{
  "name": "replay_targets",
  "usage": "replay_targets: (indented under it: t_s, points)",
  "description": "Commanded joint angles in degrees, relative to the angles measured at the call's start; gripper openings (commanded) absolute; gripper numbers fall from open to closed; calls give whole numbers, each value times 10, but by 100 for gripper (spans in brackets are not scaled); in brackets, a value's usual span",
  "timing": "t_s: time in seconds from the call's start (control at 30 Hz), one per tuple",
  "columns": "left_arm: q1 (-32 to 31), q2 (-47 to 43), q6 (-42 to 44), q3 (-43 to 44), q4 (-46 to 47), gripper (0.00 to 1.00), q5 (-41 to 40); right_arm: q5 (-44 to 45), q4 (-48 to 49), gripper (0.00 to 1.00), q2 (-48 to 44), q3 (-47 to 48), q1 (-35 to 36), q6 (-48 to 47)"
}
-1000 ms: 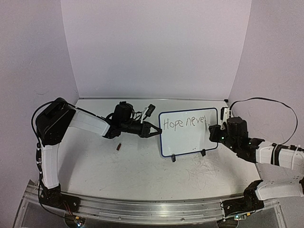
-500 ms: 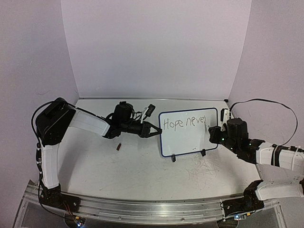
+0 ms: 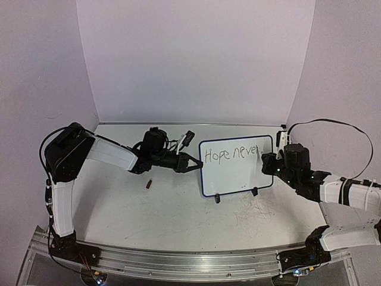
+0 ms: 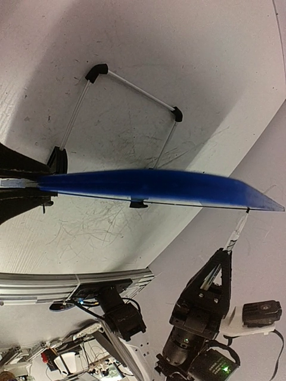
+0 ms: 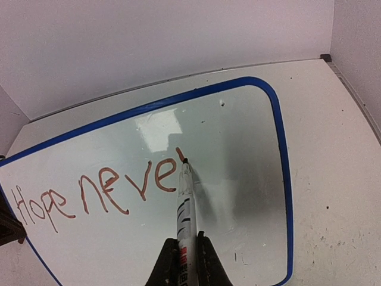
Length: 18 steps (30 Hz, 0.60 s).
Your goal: Write a sentence on the whiteboard
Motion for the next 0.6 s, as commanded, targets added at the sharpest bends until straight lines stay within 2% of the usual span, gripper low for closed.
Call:
replay_targets:
  t_s: [0.0,0.3,0.43,0.57]
  points:
    - [3,-19,7,7,-4,0,7,26,19,0,7,26,-5,-6]
    - [3,-20,6,4,-5,0,2,49,18,0,-26,14,-8,-7]
    - [3,-17,3,6,-5,0,-2,-34,-5,0,-91,3,-8,-45]
    - [3,-17,1,6,-6,0,-7,-111,-86,0,-136,7,12,-17]
